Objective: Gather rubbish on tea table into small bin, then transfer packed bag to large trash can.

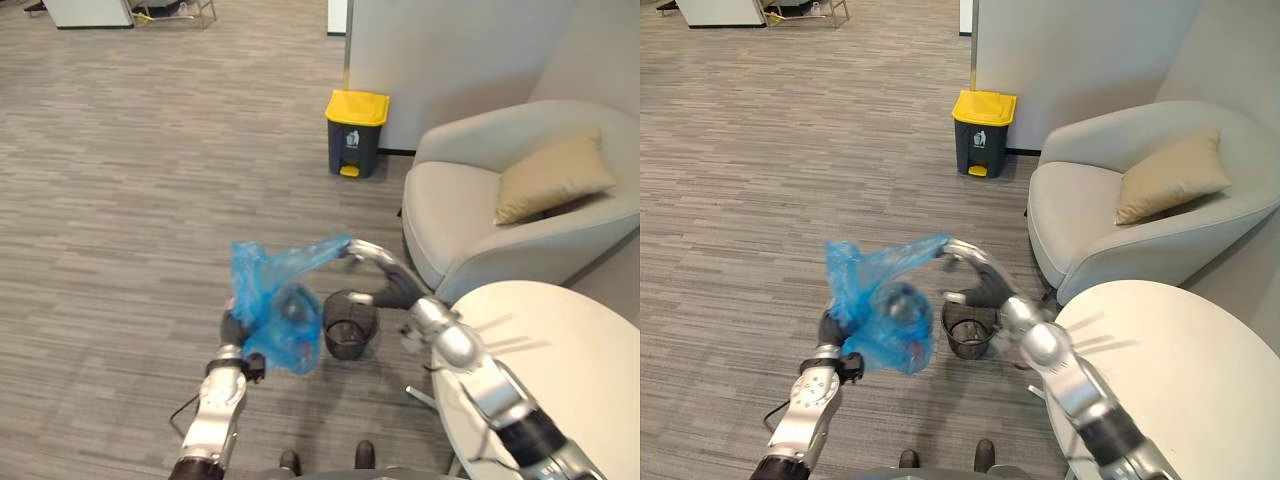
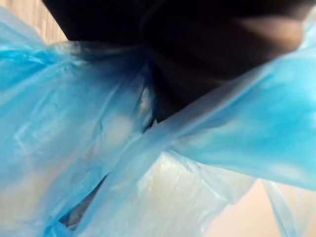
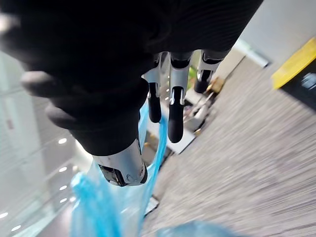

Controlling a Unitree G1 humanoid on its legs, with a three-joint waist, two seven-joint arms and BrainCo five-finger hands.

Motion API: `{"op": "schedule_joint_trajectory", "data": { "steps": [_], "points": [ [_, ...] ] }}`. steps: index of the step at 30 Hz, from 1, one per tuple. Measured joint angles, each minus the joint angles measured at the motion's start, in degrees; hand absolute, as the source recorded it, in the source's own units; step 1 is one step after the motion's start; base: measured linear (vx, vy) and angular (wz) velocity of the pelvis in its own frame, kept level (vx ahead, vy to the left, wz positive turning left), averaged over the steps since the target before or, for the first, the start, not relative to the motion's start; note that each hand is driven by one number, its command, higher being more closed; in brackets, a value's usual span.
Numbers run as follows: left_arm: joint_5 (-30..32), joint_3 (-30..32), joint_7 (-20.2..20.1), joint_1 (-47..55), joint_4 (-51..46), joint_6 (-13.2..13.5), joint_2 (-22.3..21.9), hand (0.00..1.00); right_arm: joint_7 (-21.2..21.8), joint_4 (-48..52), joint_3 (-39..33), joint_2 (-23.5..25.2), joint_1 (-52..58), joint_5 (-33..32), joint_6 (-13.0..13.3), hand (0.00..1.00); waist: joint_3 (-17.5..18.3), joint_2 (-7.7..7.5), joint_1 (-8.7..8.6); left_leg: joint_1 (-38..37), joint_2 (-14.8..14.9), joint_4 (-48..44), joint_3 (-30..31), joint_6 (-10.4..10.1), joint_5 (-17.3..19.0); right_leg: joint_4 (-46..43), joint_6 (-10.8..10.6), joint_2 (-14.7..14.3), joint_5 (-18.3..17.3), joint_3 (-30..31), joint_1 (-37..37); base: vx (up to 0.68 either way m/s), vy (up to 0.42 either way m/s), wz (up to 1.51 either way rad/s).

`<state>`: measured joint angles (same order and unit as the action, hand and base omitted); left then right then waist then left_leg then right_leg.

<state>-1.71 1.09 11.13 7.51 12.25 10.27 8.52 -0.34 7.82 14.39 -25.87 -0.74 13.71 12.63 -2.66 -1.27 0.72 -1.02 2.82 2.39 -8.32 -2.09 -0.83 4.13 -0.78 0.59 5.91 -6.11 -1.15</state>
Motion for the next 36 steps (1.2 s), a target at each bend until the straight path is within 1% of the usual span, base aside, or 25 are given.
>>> {"op": "schedule_joint_trajectory", "data": {
  "steps": [3,5,7,9,10,12,15,18,22,23,24,25,26,27,28,29,30,31,32,33,34,35,36],
  "points": [
    [-0.55,4.73,-0.9,3.54,0.02,-0.08,0.18,1.0,-0.73,-0.25,-7.29,-0.69,7.09,0.43,0.21,0.0,0.04,0.06,-0.01,-0.81,-0.15,0.98,-0.05,0.28,-0.31,0.03,0.04,0.13,0.02,0.03,0.38,0.01,0.038,0.0],
    [-1.26,6.58,-1.25,5.42,0.32,-0.12,0.21,1.0,-0.47,-1.97,-9.55,-0.4,10.8,0.28,0.5,0.0,0.02,0.09,-0.05,-0.99,-0.33,0.96,0.31,0.31,-0.28,0.21,-0.04,0.27,-0.06,-0.26,0.77,0.01,0.028,0.08],
    [-2.87,8.65,-2.4,6.26,2.5,-0.13,0.27,1.0,1.07,-7.75,-11.25,0.86,13.22,-1.03,0.54,0.0,0.07,0.15,-0.13,-1.14,-0.5,0.95,0.58,0.33,-0.26,0.2,-0.15,0.47,-0.19,-0.58,1.02,0.0,0.027,0.1],
    [-5.09,10.79,-3.74,7.21,6.71,-0.21,0.84,1.0,3.09,-17.85,-14.35,3.68,14.93,-4.71,-0.98,0.0,0.17,0.48,-0.18,-0.81,-0.88,0.95,1.24,0.31,-0.24,0.18,-0.54,0.92,-0.52,-1.33,1.0,-0.02,0.028,0.16],
    [-5.48,11.14,-3.96,7.62,7.56,-0.28,1.02,1.0,3.29,-20.05,-15.1,4.24,15.15,-5.24,-1.62,0.0,0.19,0.59,-0.34,-0.73,-1.0,0.94,1.45,0.21,-0.18,0.14,-0.89,1.08,-0.81,-1.54,1.0,-0.02,0.034,0.21],
    [-5.81,12.39,-6.04,9.34,10.33,-0.44,1.2,1.0,4.18,-26.18,-17.89,5.43,16.66,-7.0,-2.84,0.0,0.3,1.11,-0.65,-0.48,-1.48,0.89,2.15,0.09,-0.02,-0.02,-1.07,1.58,-1.05,-2.19,0.98,-0.02,0.041,0.18],
    [-6.13,12.89,-7.74,11.08,13.14,-0.46,1.28,1.0,4.17,-29.82,-18.96,5.84,17.05,-8.29,-3.0,0.0,0.28,1.56,-1.58,0.55,-1.93,0.33,3.43,0.36,0.18,-0.05,-0.97,2.18,-1.41,-3.6,0.8,-0.02,0.038,0.26],
    [-6.03,12.87,-9.75,11.43,16.59,-0.74,1.22,1.0,4.03,-33.65,-19.09,7.41,17.02,-8.83,-2.99,0.0,-0.15,1.51,-1.47,2.63,-2.11,-1.6,4.61,0.97,0.7,-0.36,-1.21,2.5,-1.97,-5.12,0.71,-0.02,0.02,0.28],
    [-5.31,11.84,-11.05,11.41,16.89,-1.05,1.01,1.0,3.53,-33.99,-18.83,10.13,16.3,-8.78,-2.98,0.0,-2.65,1.81,-1.29,7.31,-2.37,-6.83,7.61,0.98,2.43,-4.18,-1.18,3.42,-4.47,-9.48,-1.18,-0.03,0.008,0.52],
    [-5.29,11.26,-11.14,11.36,16.52,-1.05,0.72,1.0,2.52,-33.84,-18.41,10.43,15.68,-8.77,-2.95,0.0,-4.03,1.94,-1.0,9.0,-2.47,-8.54,8.27,1.43,3.18,-6.17,-1.29,3.96,-5.42,-11.4,-2.19,-0.04,0.033,0.74],
    [-5.28,10.6,-11.14,11.24,16.44,-1.05,0.74,1.0,2.0,-33.59,-18.32,10.56,15.74,-8.72,-2.94,0.0,-4.18,2.06,-0.75,10.43,-2.48,-9.1,7.09,1.6,3.68,-6.75,-1.45,4.36,-5.65,-13.12,-2.93,-0.03,0.03,0.88],
    [-5.26,9.95,-11.15,10.93,16.25,-1.05,0.7,1.0,1.51,-33.39,-18.4,10.61,15.77,-8.7,-2.92,0.0,-4.3,2.13,-0.75,11.87,-1.57,-9.3,4.19,1.7,3.72,-6.75,-1.54,4.87,-5.72,-15.03,-3.46,0.01,0.071,1.17],
    [-4.98,9.5,-11.11,9.56,16.23,-1.05,0.43,1.0,0.75,-33.38,-18.64,10.44,15.75,-8.62,-2.92,0.0,-4.74,2.17,-1.22,13.87,1.24,-11.5,-3.51,2.08,3.93,-6.92,-1.12,5.88,-5.72,-17.89,-4.31,0.06,0.091,1.33],
    [-4.83,9.26,-11.03,9.23,16.33,-1.05,0.49,1.0,0.0,-33.56,-18.64,10.5,15.02,-8.56,-3.03,0.0,-5.47,2.62,-1.09,14.39,3.39,-11.71,-9.39,1.78,3.53,-7.25,-1.52,6.12,-5.79,-19.95,-4.18,0.07,0.105,1.13],
    [-4.83,9.27,-11.0,9.18,16.31,-1.04,0.52,1.0,-0.21,-33.56,-18.54,10.69,14.53,-8.44,-3.09,0.0,-5.6,2.53,-1.02,14.5,3.99,-11.88,-10.84,1.53,3.32,-7.57,-1.66,6.4,-5.85,-20.61,-4.18,0.08,0.112,0.68],
    [-4.81,9.26,-10.94,9.21,16.33,-1.04,0.65,1.0,-0.77,-33.49,-18.47,11.23,13.27,-8.2,-3.08,0.0,-5.86,2.12,-0.26,14.66,3.66,-12.95,-10.88,1.6,3.04,-8.48,-2.59,7.28,-6.56,-21.23,-3.94,0.11,0.13,0.46],
    [-4.75,9.17,-10.92,9.08,16.31,-1.03,0.68,1.0,-0.97,-33.32,-18.5,11.38,12.33,-8.01,-2.87,0.0,-6.0,1.97,0.07,14.84,2.98,-14.32,-9.8,2.2,3.94,-9.57,-3.49,8.2,-7.62,-22.02,-3.35,0.13,0.142,0.44],
    [-4.7,9.06,-10.93,8.91,16.31,-1.03,0.69,1.0,-1.02,-33.33,-18.53,11.38,12.02,-7.92,-2.86,0.0,-6.05,2.01,0.08,15.12,2.79,-15.56,-9.37,2.37,5.18,-10.94,-3.87,8.84,-8.6,-22.47,-3.25,0.13,0.16,0.44],
    [-4.56,8.83,-10.9,9.12,15.57,-1.03,0.89,1.0,-1.02,-33.34,-18.44,11.67,11.36,-7.27,-2.92,0.0,-6.66,1.47,0.26,15.13,2.12,-18.29,-8.81,2.82,8.12,-16.06,-4.75,11.12,-11.75,-22.7,-3.65,0.1,0.142,0.32],
    [-4.38,8.45,-10.91,9.41,15.13,-1.02,1.23,1.0,-1.04,-33.33,-18.45,12.03,11.2,-6.83,-2.92,0.0,-6.8,1.08,0.25,15.09,1.7,-19.55,-8.72,3.15,9.4,-19.0,-5.01,12.42,-13.47,-22.64,-4.15,0.13,0.189,0.35],
    [-4.21,7.08,-10.95,9.53,14.97,-1.06,2.47,1.0,-1.01,-32.98,-17.98,12.5,11.22,-6.34,-2.97,0.0,-7.35,0.14,0.05,14.98,0.03,-22.35,-7.68,4.02,12.48,-28.9,-3.26,15.84,-16.49,-20.74,-6.29,0.11,0.145,0.31],
    [-4.0,5.95,-10.89,9.4,14.89,-1.06,3.01,1.0,-0.99,-32.88,-17.72,12.49,11.35,-6.34,-2.98,0.0,-7.62,0.46,-0.17,14.5,-0.13,-23.76,-7.03,4.63,13.78,-35.93,-1.25,17.02,-15.94,-17.28,-9.03,0.14,0.135,0.32],
    [-3.67,5.47,-10.9,9.3,14.73,-1.05,3.45,1.0,-0.99,-32.89,-17.51,12.61,11.43,-6.35,-3.06,0.0,-7.92,0.49,-0.27,14.04,-0.23,-24.45,-6.56,4.91,14.49,-40.77,0.42,17.44,-14.82,-14.53,-11.15,0.2,0.116,0.31]
  ]
}}
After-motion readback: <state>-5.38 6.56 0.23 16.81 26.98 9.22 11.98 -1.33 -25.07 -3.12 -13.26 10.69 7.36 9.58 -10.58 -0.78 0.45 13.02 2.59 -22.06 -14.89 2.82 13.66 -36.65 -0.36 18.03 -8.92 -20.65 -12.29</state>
